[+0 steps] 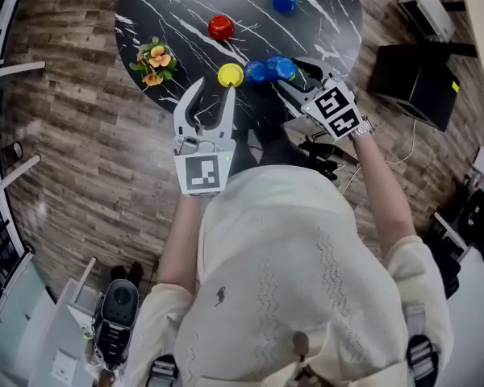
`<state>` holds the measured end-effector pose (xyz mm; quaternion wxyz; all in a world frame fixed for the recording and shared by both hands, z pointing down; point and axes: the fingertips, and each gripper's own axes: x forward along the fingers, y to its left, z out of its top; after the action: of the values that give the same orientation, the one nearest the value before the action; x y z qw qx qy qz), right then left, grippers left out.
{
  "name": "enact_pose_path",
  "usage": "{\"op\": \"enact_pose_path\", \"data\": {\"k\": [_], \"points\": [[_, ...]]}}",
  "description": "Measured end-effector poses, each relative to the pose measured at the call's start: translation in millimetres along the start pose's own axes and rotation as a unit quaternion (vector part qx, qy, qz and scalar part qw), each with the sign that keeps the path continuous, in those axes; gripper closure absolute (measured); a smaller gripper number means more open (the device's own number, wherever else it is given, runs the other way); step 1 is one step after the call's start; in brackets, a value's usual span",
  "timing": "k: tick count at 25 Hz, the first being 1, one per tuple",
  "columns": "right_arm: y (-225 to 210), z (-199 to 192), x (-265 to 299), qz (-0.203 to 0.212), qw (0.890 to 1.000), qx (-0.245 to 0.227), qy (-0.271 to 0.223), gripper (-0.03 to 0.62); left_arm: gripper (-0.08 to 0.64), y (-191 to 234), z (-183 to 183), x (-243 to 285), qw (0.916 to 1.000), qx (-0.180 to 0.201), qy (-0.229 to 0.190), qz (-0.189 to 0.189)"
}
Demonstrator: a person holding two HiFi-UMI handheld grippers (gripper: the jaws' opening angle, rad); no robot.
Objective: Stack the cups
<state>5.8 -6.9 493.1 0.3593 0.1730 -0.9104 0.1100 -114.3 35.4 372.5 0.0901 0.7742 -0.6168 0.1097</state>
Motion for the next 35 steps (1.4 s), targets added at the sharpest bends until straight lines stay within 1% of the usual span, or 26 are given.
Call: {"op": "enact_pose_path", "data": {"k": [3, 8, 15, 18, 22, 28, 35], "points": [[5.0, -4.8, 4.7, 0.004, 1.000, -0.003, 0.009, 0.368, 0.387, -1.1, -0.9, -2.6, 1.0000, -0.004, 0.001, -0.002], [10.0, -12.6, 12.3, 0.008, 1.000, -0.005, 0.020, 0.368, 0.387, -0.7, -8.5, -7.3, 0.9999, 0.003, 0.009, -0.004], [9.8, -11.9, 15.3, 0.005, 1.000, -0.007, 0.016, 0.368, 0.387, 2.1, -12.6, -9.4, 0.9999, 0.003, 0.012, -0.002], [11.1, -11.6, 16.5, 0.009, 1.000, -0.009, 0.017, 0.365, 0.387, 2.1, -15.5, -8.1, 0.9998, 0.008, 0.017, -0.004], [17.1, -13.7, 17.0, 0.020, 0.999, -0.020, 0.021, 0.322, 0.387, 0.8, -18.0, -6.1, 0.9997, 0.013, 0.019, -0.005], [16.5, -4.8, 6.0, 0.025, 0.999, -0.020, 0.004, 0.310, 0.387, -3.7, -17.0, -0.6, 0.9997, 0.013, 0.019, -0.008], [1.3, 14.8, -13.0, 0.026, 0.999, -0.020, -0.030, 0.313, 0.387, -8.5, -12.9, 10.7, 0.9997, 0.015, 0.017, -0.005]]}}
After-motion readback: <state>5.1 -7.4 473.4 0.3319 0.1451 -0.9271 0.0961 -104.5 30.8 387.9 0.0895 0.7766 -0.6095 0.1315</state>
